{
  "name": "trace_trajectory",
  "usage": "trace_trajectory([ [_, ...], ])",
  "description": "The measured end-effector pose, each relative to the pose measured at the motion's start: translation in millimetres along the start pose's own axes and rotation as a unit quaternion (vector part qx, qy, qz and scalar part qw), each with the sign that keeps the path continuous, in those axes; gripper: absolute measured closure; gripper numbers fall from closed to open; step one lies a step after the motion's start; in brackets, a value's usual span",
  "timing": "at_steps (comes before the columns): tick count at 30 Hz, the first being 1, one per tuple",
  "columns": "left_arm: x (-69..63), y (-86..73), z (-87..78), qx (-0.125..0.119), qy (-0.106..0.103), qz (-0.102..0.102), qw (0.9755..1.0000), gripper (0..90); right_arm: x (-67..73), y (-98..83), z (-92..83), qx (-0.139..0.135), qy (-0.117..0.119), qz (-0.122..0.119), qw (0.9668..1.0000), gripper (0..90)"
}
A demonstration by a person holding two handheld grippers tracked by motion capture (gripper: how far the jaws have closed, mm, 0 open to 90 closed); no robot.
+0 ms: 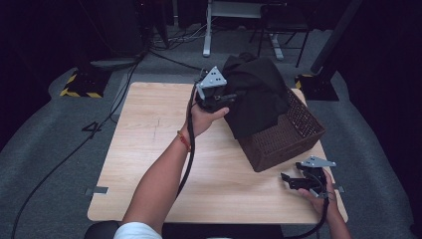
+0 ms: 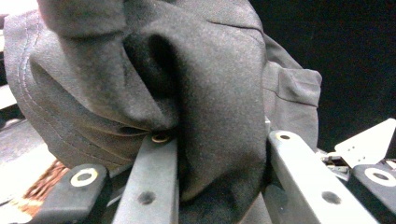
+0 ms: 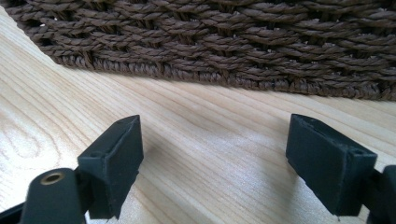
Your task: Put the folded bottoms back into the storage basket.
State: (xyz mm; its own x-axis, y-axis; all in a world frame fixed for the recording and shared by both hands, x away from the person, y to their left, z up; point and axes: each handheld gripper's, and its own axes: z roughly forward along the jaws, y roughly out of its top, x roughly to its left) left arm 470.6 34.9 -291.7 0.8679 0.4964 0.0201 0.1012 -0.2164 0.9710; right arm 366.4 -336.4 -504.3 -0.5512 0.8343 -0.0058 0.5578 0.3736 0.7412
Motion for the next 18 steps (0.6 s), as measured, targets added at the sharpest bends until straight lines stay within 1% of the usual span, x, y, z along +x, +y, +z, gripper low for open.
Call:
trace_trajectory([
  [3, -1.7, 2.4, 13.3, 0.0, -0.01, 0.0, 1.0, 73.7, 0.0, 0.0, 0.0, 0.0, 0.0, 0.0, 1.0, 19.3],
  [9, -5.1, 1.8, 38.9, -0.001, -0.02, -0.006, 0.9998, 73.6, 0.2, -0.2, -0.3, 0.0, 0.002, -0.001, 1.0, 19.4],
  [10, -5.1, 1.8, 38.9, -0.001, -0.02, -0.006, 0.9998, 73.7, 0.3, -0.3, -0.3, 0.0, 0.002, -0.001, 1.0, 19.3],
  [11, -5.7, 0.9, 44.1, 0.0, -0.022, -0.009, 0.9997, 73.7, 0.3, -0.3, -0.3, 0.0, 0.002, -0.001, 1.0, 19.3],
  [12, -7.0, -0.1, 50.5, 0.003, -0.024, -0.009, 0.9997, 73.6, 0.4, -0.3, -0.4, 0.0, 0.002, -0.002, 1.0, 19.4],
  [14, -8.7, -1.9, 56.6, 0.005, -0.029, -0.009, 0.9995, 73.6, 0.7, -0.5, -0.6, 0.0, 0.002, -0.004, 1.0, 19.7],
  [18, -13.5, -5.3, 69.9, 0.014, -0.029, -0.006, 0.9995, 73.6, 1.1, -0.6, -0.7, 0.0, 0.004, -0.006, 1.0, 19.7],
])
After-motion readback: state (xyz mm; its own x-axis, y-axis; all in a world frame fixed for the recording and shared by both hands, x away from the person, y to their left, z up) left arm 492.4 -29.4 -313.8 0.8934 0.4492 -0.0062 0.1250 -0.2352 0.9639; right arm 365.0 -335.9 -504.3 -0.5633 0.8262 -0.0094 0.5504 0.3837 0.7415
